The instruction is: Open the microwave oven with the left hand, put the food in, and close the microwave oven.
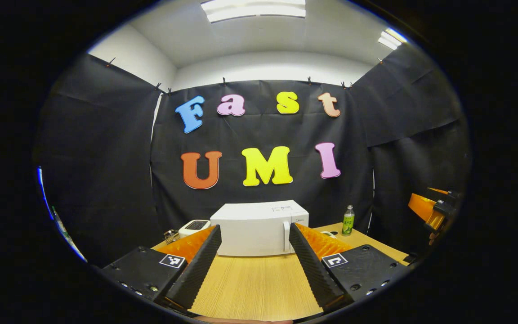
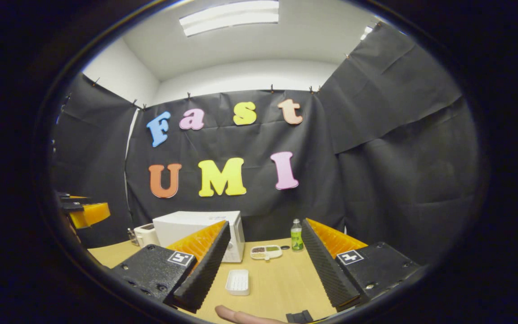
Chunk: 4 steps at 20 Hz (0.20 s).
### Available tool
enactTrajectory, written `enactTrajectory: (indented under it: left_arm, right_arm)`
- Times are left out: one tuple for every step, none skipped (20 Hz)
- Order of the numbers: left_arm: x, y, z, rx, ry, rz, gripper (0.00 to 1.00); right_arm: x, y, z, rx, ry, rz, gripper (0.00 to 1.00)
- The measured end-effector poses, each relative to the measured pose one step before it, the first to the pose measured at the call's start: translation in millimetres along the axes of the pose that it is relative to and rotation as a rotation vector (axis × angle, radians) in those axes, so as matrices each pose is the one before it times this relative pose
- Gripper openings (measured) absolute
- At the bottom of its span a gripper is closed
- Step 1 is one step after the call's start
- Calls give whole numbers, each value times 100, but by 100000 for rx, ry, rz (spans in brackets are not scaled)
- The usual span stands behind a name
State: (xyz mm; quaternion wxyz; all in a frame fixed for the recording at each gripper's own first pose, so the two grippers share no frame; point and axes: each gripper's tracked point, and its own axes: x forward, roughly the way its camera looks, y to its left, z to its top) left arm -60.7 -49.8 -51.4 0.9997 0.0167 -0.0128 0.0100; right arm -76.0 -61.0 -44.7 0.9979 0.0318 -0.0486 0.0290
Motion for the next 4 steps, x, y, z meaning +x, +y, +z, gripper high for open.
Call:
enactTrajectory:
  left_arm:
    - [-63,196,-31,-470,-146,110,94]
    - [-57,231,122,-409,-406,334,94]
    - [-30,299,158,-351,-934,386,95]
    - [-89,283,24,-433,-536,264,95]
  right_arm:
    - [-38,231,70,116,-298,317,100]
    - [-83,242,127,66,-231,465,100]
    - [-142,288,190,151,-534,653,100]
    - [-10,50,246,777,-832,-407,100]
